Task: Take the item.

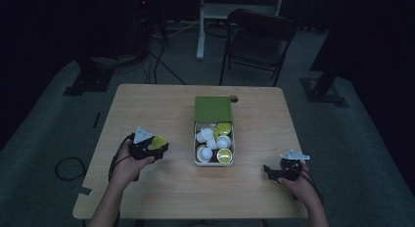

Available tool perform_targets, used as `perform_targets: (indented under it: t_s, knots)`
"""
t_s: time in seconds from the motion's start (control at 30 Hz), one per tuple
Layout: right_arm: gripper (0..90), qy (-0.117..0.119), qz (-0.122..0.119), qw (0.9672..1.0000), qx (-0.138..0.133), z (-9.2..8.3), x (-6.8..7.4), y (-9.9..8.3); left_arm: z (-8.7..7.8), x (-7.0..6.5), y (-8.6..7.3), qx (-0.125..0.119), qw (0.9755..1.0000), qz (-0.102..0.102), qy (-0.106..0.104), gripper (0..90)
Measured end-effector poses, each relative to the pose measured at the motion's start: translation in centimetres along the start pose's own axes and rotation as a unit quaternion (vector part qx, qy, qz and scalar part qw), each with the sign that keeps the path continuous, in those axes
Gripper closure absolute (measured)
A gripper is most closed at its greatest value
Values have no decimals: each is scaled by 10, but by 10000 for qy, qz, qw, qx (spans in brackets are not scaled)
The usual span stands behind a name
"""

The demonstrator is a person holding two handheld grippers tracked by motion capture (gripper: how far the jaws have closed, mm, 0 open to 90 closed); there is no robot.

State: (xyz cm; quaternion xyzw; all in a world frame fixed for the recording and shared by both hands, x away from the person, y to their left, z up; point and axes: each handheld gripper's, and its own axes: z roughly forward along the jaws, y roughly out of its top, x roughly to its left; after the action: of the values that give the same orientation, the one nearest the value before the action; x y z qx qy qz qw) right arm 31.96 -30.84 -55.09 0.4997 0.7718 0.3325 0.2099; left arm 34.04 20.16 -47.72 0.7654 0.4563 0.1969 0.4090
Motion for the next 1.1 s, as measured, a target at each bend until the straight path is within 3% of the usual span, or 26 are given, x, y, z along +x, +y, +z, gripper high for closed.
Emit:
perform_targets:
  t_s: [0.53,0.57,0.7,1.1]
  knots:
    - [111,-1,1,10000,0,0,0,0,-7,18,-18,46,9991,-136,406,382]
    - [111,-1,0,10000,-1,0,0,0,-7,20,-20,91,9986,-60,514,382]
    - [111,0,0,10000,-1,0,0,0,-10,24,-24,94,9978,-92,647,382]
    - [111,-1,-1,10000,0,0,0,0,-16,36,-35,139,9957,-181,892,382]
